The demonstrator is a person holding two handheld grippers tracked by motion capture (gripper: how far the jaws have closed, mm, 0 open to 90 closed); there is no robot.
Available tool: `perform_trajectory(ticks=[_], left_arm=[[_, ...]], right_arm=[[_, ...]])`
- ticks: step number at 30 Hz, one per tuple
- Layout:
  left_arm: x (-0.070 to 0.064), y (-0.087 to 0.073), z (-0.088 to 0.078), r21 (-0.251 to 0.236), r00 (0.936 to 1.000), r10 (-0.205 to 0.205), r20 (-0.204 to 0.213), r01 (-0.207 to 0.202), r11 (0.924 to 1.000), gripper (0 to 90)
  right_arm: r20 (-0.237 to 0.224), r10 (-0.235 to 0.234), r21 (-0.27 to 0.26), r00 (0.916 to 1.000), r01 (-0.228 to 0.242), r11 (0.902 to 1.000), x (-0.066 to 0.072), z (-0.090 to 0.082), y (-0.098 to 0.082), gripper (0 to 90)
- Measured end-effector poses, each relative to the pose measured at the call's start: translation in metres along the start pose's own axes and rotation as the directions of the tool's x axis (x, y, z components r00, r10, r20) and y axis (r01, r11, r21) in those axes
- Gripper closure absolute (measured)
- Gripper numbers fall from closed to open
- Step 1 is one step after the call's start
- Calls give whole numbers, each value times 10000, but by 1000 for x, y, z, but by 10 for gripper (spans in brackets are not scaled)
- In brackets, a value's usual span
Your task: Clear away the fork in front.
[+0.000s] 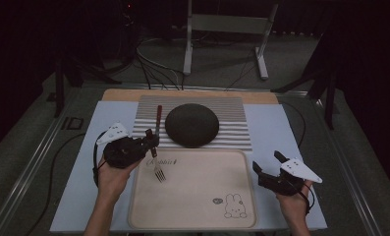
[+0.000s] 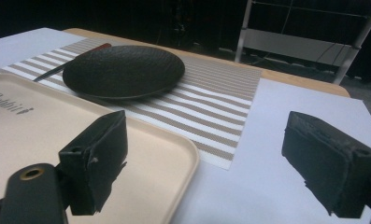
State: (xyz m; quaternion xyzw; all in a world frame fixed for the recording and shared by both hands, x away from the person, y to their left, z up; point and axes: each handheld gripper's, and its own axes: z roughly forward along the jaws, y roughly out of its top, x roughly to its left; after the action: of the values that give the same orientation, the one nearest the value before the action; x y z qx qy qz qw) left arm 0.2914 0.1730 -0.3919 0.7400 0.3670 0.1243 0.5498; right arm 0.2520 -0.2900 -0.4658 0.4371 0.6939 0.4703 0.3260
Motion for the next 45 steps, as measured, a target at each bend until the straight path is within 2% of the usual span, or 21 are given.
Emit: perform_trajectory(ticks=[18, 29, 45], left_arm=[[5, -16, -15, 847, 9993, -111, 367, 79, 9964, 800], [7, -26, -25, 1121, 9974, -395, 595, 326, 9932, 800], [7, -36, -39, 1602, 9964, -523, 674, 410, 9862, 800]], right_arm=[[92, 3, 112, 10000, -4, 9999, 0, -1, -2, 144], [168, -54, 135, 9998, 52, 9999, 1, -3, -4, 145], [266, -37, 119, 9996, 34, 9999, 0, -3, -4, 147]])
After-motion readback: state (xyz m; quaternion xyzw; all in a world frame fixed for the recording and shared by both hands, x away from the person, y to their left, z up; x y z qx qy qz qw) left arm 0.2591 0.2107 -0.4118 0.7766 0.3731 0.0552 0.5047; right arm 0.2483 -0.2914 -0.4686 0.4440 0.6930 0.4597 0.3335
